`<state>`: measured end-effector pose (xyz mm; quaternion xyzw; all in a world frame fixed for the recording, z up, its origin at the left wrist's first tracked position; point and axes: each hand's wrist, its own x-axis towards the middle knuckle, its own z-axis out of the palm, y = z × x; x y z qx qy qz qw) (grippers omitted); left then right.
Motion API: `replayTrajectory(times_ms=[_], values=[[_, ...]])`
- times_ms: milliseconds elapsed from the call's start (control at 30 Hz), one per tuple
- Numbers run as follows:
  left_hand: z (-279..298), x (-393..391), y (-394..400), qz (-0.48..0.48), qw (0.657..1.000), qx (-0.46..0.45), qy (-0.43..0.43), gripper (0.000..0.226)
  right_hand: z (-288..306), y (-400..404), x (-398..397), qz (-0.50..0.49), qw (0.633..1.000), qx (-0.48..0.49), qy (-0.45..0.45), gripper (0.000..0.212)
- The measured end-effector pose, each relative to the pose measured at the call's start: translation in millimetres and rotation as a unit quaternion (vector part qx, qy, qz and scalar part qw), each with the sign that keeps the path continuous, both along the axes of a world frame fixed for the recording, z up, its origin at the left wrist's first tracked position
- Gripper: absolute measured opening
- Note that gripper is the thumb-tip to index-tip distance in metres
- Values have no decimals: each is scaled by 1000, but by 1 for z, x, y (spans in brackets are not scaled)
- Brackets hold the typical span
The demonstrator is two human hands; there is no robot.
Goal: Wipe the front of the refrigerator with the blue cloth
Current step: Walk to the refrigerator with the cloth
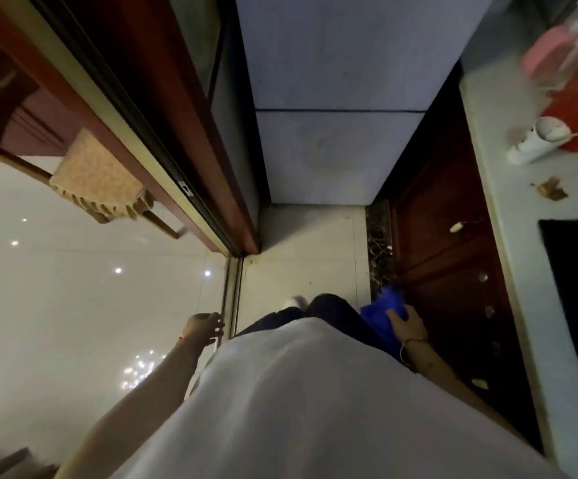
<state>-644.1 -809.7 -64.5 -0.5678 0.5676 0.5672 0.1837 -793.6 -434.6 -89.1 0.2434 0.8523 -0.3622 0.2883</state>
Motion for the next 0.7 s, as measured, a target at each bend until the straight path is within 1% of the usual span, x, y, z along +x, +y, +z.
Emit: replayTrajectory(times_ms=[133,267,333,400,433,500,567,633,700], values=[[15,-85,-34,-36,998,-28,33,23,4,-19,-45,-15,1000,0,-11,53],[4,-150,-50,-83,995,-52,21,33,-8,-35,-93,3,999,5,-38,44],[-1,-182,-59,-81,995,-55,26,34,-9,-44,-126,14,1000,0,-27,46],[-3,-215,-65,-82,994,-64,35,34,-3,-59,-168,21,1000,-11,6,52],[-1,-233,-68,-88,993,-72,42,33,4,-68,-191,33,999,-9,33,53],[10,-273,-74,-109,987,-99,62,28,25,-88,-243,84,989,9,118,52],[29,-319,-78,-118,979,-131,99,24,58,-112,-294,128,963,4,235,50],[56,-366,-82,-104,969,-150,164,26,96,-137,-341,167,919,-11,357,53],[92,-409,-86,-95,952,-167,239,27,140,-161,-380,204,859,-15,469,56]])
